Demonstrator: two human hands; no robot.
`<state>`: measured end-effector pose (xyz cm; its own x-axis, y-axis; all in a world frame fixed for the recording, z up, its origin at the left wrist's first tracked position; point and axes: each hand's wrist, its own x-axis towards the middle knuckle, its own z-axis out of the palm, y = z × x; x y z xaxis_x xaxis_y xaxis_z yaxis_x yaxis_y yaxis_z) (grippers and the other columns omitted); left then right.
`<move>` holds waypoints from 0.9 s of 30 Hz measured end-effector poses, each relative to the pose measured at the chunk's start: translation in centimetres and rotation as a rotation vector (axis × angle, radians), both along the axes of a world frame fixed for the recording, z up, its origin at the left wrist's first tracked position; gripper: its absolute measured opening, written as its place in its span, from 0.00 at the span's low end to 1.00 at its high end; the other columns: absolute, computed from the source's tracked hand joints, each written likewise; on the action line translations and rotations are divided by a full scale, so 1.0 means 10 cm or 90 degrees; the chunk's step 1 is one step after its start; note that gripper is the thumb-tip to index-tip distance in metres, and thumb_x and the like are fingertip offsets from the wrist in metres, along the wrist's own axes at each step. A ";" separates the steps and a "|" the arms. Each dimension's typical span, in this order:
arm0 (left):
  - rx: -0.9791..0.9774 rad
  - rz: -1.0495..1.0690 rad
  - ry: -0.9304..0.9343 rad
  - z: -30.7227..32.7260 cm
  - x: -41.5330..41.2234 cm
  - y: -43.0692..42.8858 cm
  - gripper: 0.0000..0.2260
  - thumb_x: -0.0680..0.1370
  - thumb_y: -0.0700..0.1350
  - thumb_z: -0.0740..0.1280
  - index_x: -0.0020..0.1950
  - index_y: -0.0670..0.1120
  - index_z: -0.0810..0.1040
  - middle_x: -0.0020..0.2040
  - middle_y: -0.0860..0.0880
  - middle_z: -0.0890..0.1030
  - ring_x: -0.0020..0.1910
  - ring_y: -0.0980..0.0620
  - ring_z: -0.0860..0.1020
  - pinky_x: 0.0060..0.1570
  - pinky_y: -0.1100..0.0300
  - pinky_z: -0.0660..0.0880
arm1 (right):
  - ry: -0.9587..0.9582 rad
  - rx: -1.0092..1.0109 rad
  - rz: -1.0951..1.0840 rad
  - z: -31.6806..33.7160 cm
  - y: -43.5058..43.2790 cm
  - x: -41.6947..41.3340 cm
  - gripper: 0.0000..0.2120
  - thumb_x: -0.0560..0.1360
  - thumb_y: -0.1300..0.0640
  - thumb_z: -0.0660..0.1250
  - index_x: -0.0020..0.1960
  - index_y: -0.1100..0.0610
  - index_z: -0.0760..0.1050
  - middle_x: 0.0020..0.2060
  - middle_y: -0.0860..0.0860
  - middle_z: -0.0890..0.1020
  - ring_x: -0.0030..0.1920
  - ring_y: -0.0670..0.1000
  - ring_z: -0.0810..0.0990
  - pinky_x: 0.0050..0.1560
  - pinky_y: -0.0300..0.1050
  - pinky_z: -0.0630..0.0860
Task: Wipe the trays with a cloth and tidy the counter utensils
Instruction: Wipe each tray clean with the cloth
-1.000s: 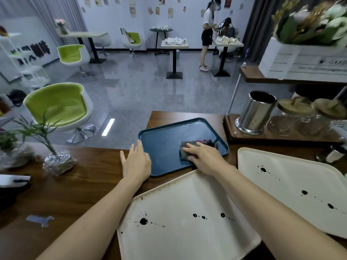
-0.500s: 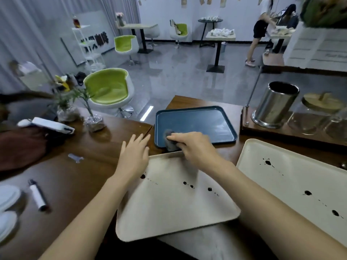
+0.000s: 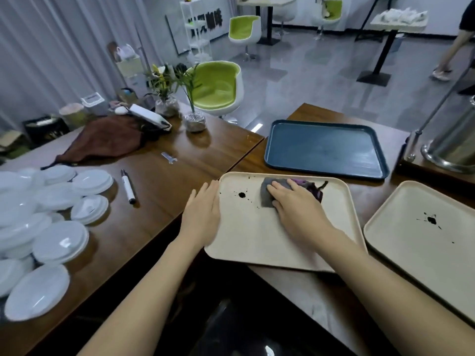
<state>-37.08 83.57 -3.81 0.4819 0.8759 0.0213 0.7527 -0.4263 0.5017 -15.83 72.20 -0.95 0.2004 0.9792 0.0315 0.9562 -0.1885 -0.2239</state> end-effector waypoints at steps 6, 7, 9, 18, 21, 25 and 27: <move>0.039 -0.011 -0.006 -0.07 -0.01 0.04 0.22 0.87 0.45 0.47 0.81 0.45 0.61 0.79 0.48 0.66 0.79 0.48 0.60 0.80 0.48 0.52 | -0.034 0.002 0.002 -0.08 0.39 -0.31 0.20 0.84 0.56 0.55 0.75 0.48 0.63 0.78 0.47 0.63 0.78 0.61 0.55 0.74 0.55 0.57; 0.041 -0.013 -0.004 -0.07 -0.01 0.04 0.22 0.87 0.45 0.47 0.82 0.46 0.60 0.80 0.49 0.65 0.81 0.49 0.58 0.80 0.49 0.51 | -0.034 -0.004 0.009 -0.11 0.43 -0.34 0.21 0.83 0.57 0.55 0.75 0.47 0.62 0.78 0.47 0.62 0.78 0.61 0.54 0.75 0.56 0.56; 0.043 -0.015 -0.005 -0.08 -0.02 0.05 0.22 0.87 0.45 0.47 0.82 0.47 0.59 0.81 0.49 0.63 0.81 0.50 0.57 0.80 0.51 0.50 | -0.033 -0.013 0.031 -0.16 0.48 -0.39 0.23 0.82 0.59 0.57 0.75 0.46 0.62 0.78 0.47 0.61 0.79 0.61 0.53 0.75 0.56 0.54; 0.051 0.000 -0.056 -0.10 -0.03 0.04 0.22 0.87 0.45 0.49 0.80 0.49 0.65 0.80 0.51 0.65 0.81 0.53 0.58 0.81 0.54 0.49 | 0.009 -0.033 0.143 -0.10 -0.20 -0.60 0.21 0.83 0.53 0.54 0.74 0.44 0.66 0.75 0.40 0.66 0.78 0.55 0.57 0.75 0.54 0.58; 0.051 0.002 -0.055 -0.10 -0.03 0.05 0.21 0.87 0.46 0.48 0.80 0.49 0.65 0.80 0.51 0.65 0.81 0.53 0.57 0.81 0.55 0.48 | 0.007 -0.061 0.142 -0.09 -0.29 -0.59 0.25 0.81 0.47 0.42 0.75 0.43 0.64 0.75 0.40 0.65 0.78 0.56 0.58 0.75 0.55 0.59; 0.049 -0.007 -0.045 -0.08 -0.04 0.03 0.21 0.87 0.46 0.48 0.81 0.49 0.64 0.80 0.50 0.66 0.81 0.52 0.58 0.81 0.54 0.48 | -0.042 -0.043 0.121 -0.06 0.07 -0.57 0.21 0.82 0.54 0.53 0.75 0.45 0.64 0.76 0.43 0.64 0.76 0.57 0.60 0.72 0.53 0.61; 0.050 -0.010 -0.046 -0.07 -0.04 0.04 0.21 0.87 0.46 0.49 0.81 0.49 0.64 0.80 0.50 0.67 0.81 0.52 0.58 0.81 0.53 0.48 | -0.051 -0.037 0.079 -0.08 0.38 -0.55 0.22 0.81 0.57 0.57 0.74 0.46 0.63 0.77 0.46 0.63 0.76 0.57 0.59 0.72 0.55 0.61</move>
